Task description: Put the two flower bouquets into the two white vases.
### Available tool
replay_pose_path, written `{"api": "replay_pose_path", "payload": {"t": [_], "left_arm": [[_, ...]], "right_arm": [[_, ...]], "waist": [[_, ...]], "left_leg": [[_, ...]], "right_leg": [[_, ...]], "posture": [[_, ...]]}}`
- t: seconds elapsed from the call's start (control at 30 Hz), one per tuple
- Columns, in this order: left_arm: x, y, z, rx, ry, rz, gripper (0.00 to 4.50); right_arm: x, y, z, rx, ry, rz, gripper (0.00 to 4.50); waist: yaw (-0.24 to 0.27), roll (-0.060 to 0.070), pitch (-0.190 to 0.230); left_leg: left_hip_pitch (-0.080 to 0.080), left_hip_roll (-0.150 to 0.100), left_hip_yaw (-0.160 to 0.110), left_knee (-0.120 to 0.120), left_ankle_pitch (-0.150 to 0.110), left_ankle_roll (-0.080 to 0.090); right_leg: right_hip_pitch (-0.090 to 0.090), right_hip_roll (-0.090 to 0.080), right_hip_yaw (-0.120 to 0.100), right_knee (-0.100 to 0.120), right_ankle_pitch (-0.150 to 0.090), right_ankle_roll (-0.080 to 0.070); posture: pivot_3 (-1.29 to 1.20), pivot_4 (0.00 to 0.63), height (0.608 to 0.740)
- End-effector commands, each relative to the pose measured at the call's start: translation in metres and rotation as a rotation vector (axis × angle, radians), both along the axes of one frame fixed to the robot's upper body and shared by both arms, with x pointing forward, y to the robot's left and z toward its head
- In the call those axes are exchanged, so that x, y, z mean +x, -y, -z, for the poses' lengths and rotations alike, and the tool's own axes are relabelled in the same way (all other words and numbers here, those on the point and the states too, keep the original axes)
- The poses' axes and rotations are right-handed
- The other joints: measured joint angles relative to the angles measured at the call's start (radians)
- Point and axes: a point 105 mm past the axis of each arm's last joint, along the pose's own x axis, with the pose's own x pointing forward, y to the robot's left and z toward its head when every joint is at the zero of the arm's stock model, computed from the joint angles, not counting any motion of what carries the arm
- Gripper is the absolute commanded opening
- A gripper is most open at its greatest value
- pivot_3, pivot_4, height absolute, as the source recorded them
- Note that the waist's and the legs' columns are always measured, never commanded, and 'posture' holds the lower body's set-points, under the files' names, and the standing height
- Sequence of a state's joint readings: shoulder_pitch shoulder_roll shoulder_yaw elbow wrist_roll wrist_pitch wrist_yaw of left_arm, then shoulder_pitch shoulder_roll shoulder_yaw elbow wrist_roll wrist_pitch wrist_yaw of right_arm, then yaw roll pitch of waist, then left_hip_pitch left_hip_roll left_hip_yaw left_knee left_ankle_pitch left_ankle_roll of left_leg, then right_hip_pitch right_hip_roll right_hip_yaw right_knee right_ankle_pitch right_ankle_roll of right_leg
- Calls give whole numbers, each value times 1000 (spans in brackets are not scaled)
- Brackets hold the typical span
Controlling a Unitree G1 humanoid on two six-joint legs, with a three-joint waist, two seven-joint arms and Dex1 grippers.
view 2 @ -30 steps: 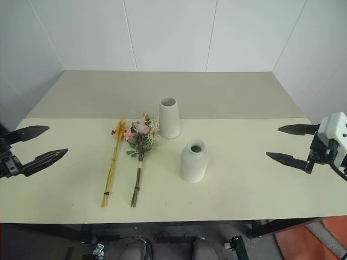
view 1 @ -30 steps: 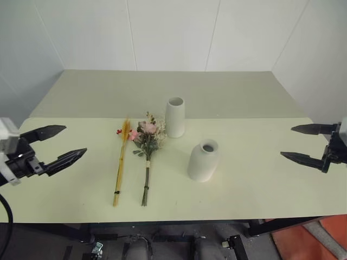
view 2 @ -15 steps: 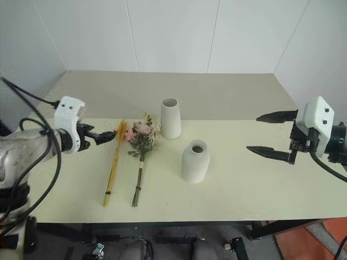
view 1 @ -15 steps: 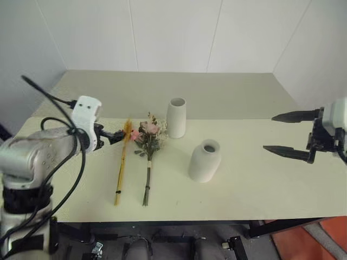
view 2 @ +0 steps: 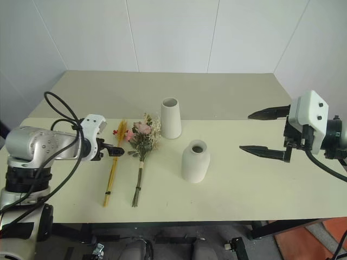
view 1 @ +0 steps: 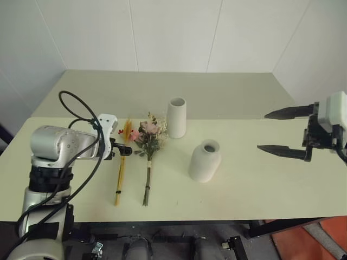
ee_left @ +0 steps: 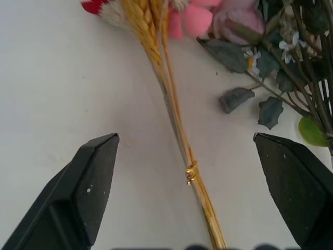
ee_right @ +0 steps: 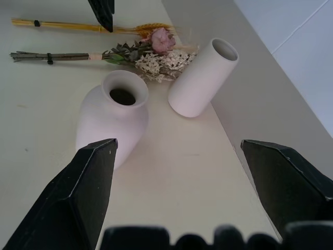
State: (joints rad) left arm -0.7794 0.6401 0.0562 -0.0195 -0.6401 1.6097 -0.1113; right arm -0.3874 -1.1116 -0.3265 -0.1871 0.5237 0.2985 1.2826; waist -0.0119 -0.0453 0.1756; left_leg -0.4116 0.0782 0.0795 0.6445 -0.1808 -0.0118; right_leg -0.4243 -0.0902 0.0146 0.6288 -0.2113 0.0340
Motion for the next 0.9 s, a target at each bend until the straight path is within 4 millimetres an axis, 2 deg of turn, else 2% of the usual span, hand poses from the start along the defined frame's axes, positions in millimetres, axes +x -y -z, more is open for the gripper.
{"api": "replay_pose_path", "payload": {"t": [0.03,0.23,0.37,0.73,0.77,0.9], "left_arm": [[4,4,-3,21,4,3,4500],[8,13,7,12,-38,1,4500],[9,12,14,34,-74,-7,3667],[10,13,19,14,-76,-32,184],[11,12,20,19,-74,-46,43],[14,10,18,30,-37,-86,43]], "right_arm": [[-3,-1,-9,-10,29,4,4471],[-2,-2,-6,-6,19,10,4471],[-3,-1,-7,-6,19,13,4500],[-3,3,-5,-2,12,25,4500],[-3,3,-5,0,10,25,4500],[-3,4,-1,7,0,29,4500]], "waist": [[0,0,0],[0,0,0],[-1,0,0],[4,0,0],[5,0,0],[9,0,0]], "left_leg": [[0,0,0,0,0,0],[0,-1,-1,0,0,0],[0,-1,-1,0,0,0],[0,-2,-1,0,0,0],[0,-2,-2,0,0,0],[1,-3,-2,0,0,0]], "right_leg": [[0,0,0,0,0,0],[0,-1,0,0,0,0],[0,-1,0,0,0,0],[1,-2,0,0,0,0],[1,-2,0,0,0,0],[1,-2,0,0,0,1]], "posture": [[0,150,740],[0,150,740],[0,150,740],[0,150,740],[0,150,740],[0,150,740]]}}
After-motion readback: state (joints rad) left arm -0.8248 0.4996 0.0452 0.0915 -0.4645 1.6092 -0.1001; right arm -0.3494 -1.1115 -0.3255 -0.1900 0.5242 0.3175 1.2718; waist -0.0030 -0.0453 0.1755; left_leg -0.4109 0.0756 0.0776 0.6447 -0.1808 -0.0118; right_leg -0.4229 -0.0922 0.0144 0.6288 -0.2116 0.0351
